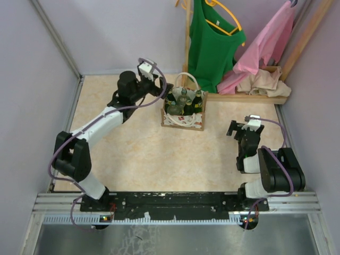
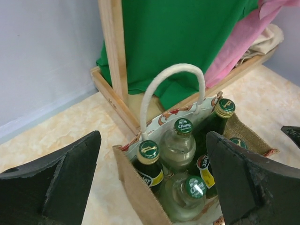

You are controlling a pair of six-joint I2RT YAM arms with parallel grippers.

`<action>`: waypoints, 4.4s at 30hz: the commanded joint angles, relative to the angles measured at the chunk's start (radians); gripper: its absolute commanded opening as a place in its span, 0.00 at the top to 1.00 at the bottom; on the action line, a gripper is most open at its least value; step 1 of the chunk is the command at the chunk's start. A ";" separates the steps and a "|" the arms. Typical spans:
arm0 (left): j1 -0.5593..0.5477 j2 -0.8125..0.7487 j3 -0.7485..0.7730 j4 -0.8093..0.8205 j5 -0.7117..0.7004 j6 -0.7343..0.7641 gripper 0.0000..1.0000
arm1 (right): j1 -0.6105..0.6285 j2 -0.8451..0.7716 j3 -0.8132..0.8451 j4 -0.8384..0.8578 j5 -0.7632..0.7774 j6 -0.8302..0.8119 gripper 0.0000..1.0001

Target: Take the beverage out of the canvas bag

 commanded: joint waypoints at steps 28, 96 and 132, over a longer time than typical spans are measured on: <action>-0.161 0.228 0.082 0.048 -0.488 0.057 0.30 | 0.009 0.002 0.034 0.055 0.004 -0.012 0.01; -0.136 -0.137 0.271 0.019 -0.726 0.363 1.00 | 0.009 0.002 0.034 0.055 0.005 -0.012 0.01; 0.024 -0.306 -0.581 0.587 -0.602 0.071 1.00 | 0.009 0.001 0.034 0.055 0.006 -0.012 0.01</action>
